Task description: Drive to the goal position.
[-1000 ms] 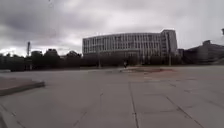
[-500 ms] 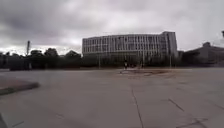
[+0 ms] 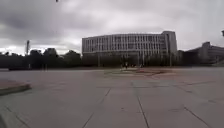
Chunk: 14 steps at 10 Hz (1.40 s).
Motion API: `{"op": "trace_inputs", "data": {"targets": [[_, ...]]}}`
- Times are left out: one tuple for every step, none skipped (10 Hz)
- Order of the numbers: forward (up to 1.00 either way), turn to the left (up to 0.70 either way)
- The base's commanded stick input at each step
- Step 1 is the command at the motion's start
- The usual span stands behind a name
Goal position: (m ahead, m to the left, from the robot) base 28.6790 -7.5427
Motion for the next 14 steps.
{"op": "trace_inputs", "data": {"targets": [[0.70, 0.00], [0.70, 0.00], [0.70, 0.00], [0.70, 0.00], [0.70, 0.00], [0.70, 0.00], [0.70, 0.00], [0.70, 0.00], [0.70, 0.00], [0.70, 0.00], [0.70, 0.00], [0.70, 0.00], [0.70, 0.00], [0.70, 0.00]]}}
